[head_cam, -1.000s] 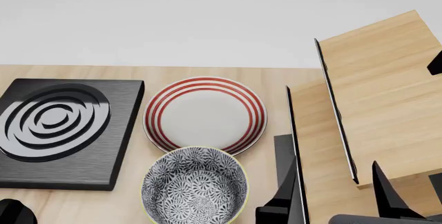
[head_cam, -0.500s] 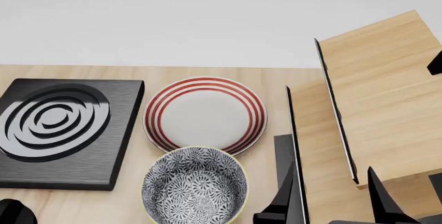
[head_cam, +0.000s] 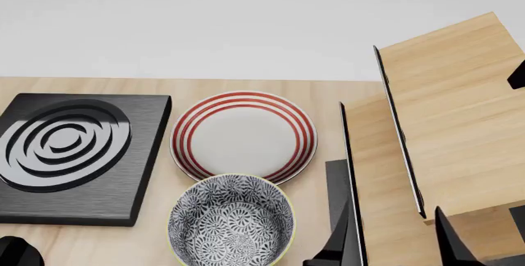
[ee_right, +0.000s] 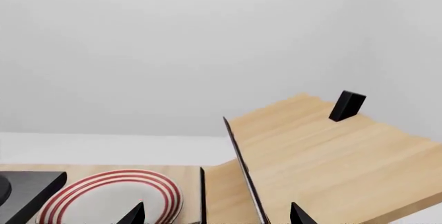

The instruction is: Pick up the cream cheese and put it in the bowl.

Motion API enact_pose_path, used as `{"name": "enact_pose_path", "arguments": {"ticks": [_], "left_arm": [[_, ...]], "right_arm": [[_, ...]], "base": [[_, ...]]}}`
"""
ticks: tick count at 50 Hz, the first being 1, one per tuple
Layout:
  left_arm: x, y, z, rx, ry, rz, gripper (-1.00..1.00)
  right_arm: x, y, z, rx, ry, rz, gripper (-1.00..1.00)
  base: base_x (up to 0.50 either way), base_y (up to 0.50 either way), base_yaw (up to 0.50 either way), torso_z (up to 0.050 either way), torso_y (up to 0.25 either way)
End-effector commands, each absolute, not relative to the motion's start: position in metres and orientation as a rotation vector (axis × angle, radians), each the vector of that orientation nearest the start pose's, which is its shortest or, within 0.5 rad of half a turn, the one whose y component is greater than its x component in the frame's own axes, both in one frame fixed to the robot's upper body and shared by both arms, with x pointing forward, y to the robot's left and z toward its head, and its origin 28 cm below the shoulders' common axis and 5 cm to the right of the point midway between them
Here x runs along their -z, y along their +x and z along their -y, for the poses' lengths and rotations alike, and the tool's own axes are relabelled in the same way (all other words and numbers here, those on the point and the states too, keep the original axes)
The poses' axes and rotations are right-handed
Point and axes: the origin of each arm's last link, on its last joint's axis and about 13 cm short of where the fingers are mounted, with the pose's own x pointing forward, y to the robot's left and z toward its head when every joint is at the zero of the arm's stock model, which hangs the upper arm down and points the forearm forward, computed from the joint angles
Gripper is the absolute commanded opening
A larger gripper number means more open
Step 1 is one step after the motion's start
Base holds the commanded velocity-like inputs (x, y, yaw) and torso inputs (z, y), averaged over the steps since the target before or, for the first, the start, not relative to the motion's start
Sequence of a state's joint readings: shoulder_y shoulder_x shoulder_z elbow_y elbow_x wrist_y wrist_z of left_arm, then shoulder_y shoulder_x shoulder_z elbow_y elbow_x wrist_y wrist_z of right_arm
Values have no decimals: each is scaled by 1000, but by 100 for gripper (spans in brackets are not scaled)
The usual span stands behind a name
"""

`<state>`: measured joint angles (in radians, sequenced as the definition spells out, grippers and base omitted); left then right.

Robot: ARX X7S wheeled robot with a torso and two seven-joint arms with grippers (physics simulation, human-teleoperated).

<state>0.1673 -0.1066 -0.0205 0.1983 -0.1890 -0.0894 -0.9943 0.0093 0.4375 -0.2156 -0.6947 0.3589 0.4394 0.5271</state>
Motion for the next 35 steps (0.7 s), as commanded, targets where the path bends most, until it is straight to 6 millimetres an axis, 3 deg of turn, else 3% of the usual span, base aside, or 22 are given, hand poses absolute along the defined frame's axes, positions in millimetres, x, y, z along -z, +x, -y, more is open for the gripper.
{"name": "enact_pose_path", "arguments": {"ticks": [1,35], "left_arm": [[-9,175,-221,-1004,-33,-125,100],[-1,200,-206,-986,-49,-166,100]], "right_arm": [[-118,182,109,75,-64,149,100],[-113,182,108,71,-69,133,100]], "base": [[0,0,0,0,0],[0,0,0,0,0]]}}
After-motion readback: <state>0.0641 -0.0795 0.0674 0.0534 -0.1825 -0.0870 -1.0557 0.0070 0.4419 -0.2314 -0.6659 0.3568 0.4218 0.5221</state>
